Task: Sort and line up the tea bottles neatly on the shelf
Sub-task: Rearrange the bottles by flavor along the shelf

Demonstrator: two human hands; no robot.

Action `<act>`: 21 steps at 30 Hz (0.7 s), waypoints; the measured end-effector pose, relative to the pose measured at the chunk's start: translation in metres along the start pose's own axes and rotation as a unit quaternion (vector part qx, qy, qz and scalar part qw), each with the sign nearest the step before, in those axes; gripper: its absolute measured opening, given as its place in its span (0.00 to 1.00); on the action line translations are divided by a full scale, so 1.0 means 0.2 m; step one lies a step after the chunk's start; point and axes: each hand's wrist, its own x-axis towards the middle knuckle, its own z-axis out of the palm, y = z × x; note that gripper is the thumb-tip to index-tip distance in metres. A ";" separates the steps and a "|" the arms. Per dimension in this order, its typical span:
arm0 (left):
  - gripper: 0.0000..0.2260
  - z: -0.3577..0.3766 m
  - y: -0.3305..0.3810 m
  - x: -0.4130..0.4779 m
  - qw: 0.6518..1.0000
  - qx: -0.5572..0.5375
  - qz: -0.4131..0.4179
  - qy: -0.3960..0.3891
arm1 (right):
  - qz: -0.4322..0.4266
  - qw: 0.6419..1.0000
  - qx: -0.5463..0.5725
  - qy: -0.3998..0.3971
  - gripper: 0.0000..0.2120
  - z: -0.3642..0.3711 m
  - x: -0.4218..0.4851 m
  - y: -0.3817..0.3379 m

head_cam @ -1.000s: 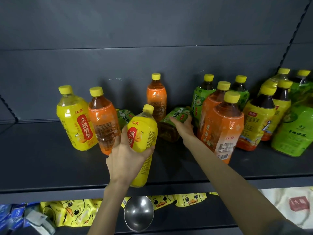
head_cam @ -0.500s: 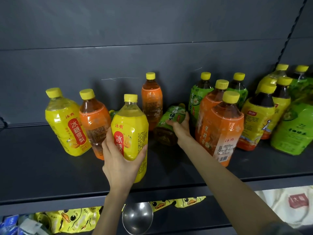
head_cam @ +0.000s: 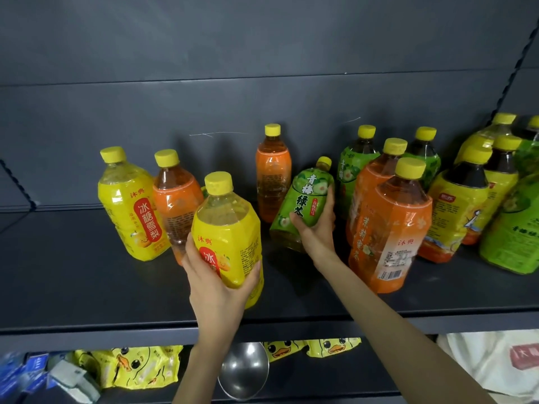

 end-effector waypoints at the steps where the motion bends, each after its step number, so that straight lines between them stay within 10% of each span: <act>1: 0.51 0.00 0.00 0.00 1.000 0.001 -0.004 -0.001 | -0.014 1.000 -0.011 -0.006 0.49 -0.01 -0.02 0.00; 21: 0.51 -0.07 0.00 -0.04 0.998 -0.044 -0.007 0.046 | -0.203 0.951 -0.228 -0.041 0.53 -0.15 -0.16 0.03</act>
